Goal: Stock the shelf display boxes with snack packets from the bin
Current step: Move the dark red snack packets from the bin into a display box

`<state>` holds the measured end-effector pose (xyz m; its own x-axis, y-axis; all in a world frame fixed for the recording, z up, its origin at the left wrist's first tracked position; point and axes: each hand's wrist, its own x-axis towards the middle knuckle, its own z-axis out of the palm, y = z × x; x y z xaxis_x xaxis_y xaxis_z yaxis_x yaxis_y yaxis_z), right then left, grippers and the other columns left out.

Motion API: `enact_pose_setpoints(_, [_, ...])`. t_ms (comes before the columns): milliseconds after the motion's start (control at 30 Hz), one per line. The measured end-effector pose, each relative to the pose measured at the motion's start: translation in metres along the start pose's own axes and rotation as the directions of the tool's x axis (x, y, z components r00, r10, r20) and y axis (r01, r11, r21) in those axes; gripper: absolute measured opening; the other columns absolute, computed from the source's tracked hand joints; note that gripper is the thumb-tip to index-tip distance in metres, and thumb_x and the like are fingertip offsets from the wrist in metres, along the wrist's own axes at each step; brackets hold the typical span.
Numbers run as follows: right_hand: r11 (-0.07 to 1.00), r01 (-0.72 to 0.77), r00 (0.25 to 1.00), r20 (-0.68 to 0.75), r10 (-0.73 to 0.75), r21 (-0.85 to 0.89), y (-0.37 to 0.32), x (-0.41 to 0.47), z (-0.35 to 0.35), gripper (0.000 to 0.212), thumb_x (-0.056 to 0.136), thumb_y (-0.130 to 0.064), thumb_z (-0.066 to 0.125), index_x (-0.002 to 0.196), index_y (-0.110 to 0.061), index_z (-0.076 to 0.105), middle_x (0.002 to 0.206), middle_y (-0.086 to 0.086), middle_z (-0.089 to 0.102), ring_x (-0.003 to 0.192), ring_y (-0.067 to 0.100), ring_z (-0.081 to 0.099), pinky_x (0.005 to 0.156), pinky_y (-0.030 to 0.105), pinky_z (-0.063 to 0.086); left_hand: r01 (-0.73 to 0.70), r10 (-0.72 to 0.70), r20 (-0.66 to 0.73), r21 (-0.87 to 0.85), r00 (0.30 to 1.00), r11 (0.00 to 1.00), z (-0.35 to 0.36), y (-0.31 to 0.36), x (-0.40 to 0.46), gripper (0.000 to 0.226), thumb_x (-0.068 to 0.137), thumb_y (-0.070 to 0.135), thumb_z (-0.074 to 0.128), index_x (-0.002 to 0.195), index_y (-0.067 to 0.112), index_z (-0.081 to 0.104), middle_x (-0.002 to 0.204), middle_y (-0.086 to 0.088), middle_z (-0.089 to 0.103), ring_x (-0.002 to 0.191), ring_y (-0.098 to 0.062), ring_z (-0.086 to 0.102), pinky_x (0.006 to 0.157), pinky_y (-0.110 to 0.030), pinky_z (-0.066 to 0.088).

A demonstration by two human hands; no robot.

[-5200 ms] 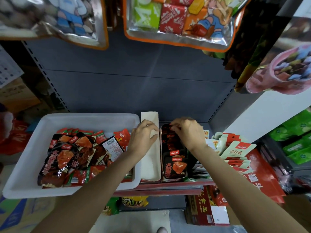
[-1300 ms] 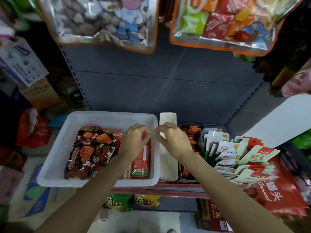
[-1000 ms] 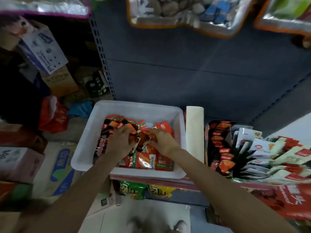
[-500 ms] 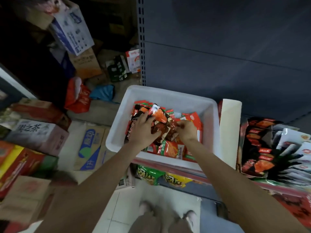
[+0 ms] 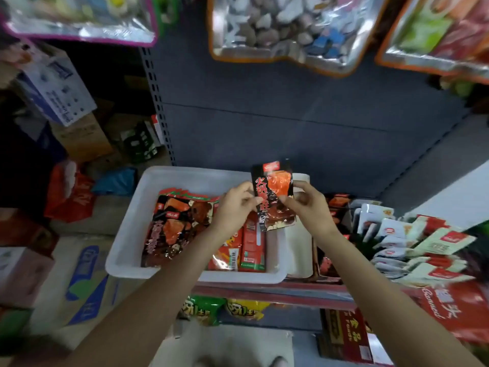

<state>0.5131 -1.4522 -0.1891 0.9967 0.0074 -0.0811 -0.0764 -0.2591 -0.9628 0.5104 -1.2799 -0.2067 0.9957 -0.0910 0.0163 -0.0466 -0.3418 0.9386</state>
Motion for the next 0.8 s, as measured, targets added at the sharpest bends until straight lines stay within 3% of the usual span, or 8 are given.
enact_pose_setpoints(100, [0.996, 0.085, 0.996, -0.039, -0.084, 0.031, -0.009, -0.002, -0.039, 0.019, 0.082, 0.001, 0.067, 0.092, -0.014, 0.064, 0.088, 0.007, 0.07, 0.08, 0.013, 0.066, 0.075, 0.03, 0.053, -0.072, 0.071, 0.039, 0.022, 0.997, 0.997, 0.035, 0.021, 0.013, 0.017, 0.088, 0.015, 0.064, 0.077, 0.012, 0.051, 0.069, 0.005, 0.067, 0.069, -0.012, 0.063, 0.068, -0.025, 0.046])
enact_pose_setpoints(233, [0.99, 0.134, 0.971, -0.196, -0.139, -0.038, -0.01, 0.0, -0.093, 0.009, 0.08, 0.001, 0.068, 0.087, 0.0, 0.063, 0.08, 0.006, 0.069, 0.074, 0.012, 0.064, 0.072, 0.032, 0.052, -0.068, 0.067, 0.01, 0.042, 0.998, 0.997, 0.077, 0.039, 0.032, 0.006, 0.086, 0.009, 0.064, 0.093, 0.008, 0.063, 0.094, -0.006, 0.069, 0.073, 0.0, 0.06, 0.065, -0.005, 0.04])
enact_pose_setpoints(333, [0.986, 0.158, 0.948, -0.29, -0.134, 0.059, -0.011, 0.0, -0.126, 0.013, 0.082, 0.004, 0.065, 0.091, -0.004, 0.065, 0.081, -0.002, 0.07, 0.076, 0.006, 0.066, 0.074, 0.025, 0.054, -0.104, 0.067, 0.146, 0.262, 0.987, 0.959, 0.103, 0.039, 0.041, 0.024, 0.087, 0.006, 0.06, 0.11, 0.01, 0.065, 0.113, -0.008, 0.062, 0.101, -0.015, 0.06, 0.077, -0.009, 0.034])
enact_pose_setpoints(433, [0.983, 0.156, 0.943, -0.312, -0.118, 0.101, -0.009, 0.001, -0.146, 0.011, 0.082, 0.003, 0.065, 0.091, -0.002, 0.064, 0.087, 0.004, 0.07, 0.08, 0.011, 0.067, 0.076, 0.023, 0.054, -0.168, 0.08, 0.232, 0.389, 0.969, 0.906, 0.119, 0.037, 0.042, 0.026, 0.089, 0.011, 0.06, 0.113, 0.016, 0.067, 0.115, -0.006, 0.054, 0.11, -0.016, 0.053, 0.087, -0.012, 0.029])
enact_pose_setpoints(533, [0.988, 0.139, 0.95, -0.288, -0.117, 0.06, -0.002, 0.004, -0.152, 0.016, 0.081, 0.002, 0.067, 0.078, -0.012, 0.061, 0.078, -0.001, 0.068, 0.074, 0.006, 0.066, 0.071, 0.018, 0.052, -0.174, 0.088, 0.22, 0.41, 0.972, 0.895, 0.128, 0.035, 0.042, 0.021, 0.088, 0.012, 0.062, 0.106, 0.018, 0.07, 0.111, -0.005, 0.053, 0.11, -0.017, 0.052, 0.095, -0.02, 0.034])
enact_pose_setpoints(633, [0.994, 0.112, 0.981, -0.162, -0.11, 0.003, 0.009, 0.007, -0.151, 0.02, 0.081, 0.003, 0.067, 0.083, -0.017, 0.063, 0.081, -0.002, 0.068, 0.077, 0.005, 0.066, 0.075, 0.019, 0.052, -0.178, 0.092, 0.215, 0.43, 0.972, 0.885, 0.131, 0.037, 0.042, 0.019, 0.088, 0.011, 0.062, 0.104, 0.017, 0.071, 0.112, -0.007, 0.053, 0.109, -0.017, 0.052, 0.094, -0.017, 0.033])
enact_pose_setpoints(733, [0.966, 0.124, 0.989, -0.052, -0.139, -0.225, 0.02, 0.01, -0.153, 0.019, 0.079, -0.002, 0.07, 0.081, -0.019, 0.063, 0.083, -0.004, 0.067, 0.083, 0.013, 0.065, 0.078, 0.025, 0.05, -0.19, 0.112, 0.201, 0.429, 0.973, 0.883, 0.131, 0.036, 0.043, 0.018, 0.088, 0.011, 0.063, 0.103, 0.016, 0.072, 0.112, -0.006, 0.054, 0.108, -0.017, 0.052, 0.089, -0.013, 0.031])
enact_pose_setpoints(800, [0.929, 0.123, 0.988, -0.042, -0.147, -0.349, 0.024, 0.013, -0.154, 0.017, 0.078, -0.003, 0.072, 0.079, -0.019, 0.066, 0.081, -0.007, 0.067, 0.084, 0.014, 0.065, 0.079, 0.025, 0.048, -0.187, 0.117, 0.178, 0.449, 0.977, 0.874, 0.132, 0.036, 0.043, 0.016, 0.087, 0.014, 0.064, 0.101, 0.018, 0.072, 0.113, -0.004, 0.055, 0.109, -0.016, 0.051, 0.092, -0.019, 0.035])
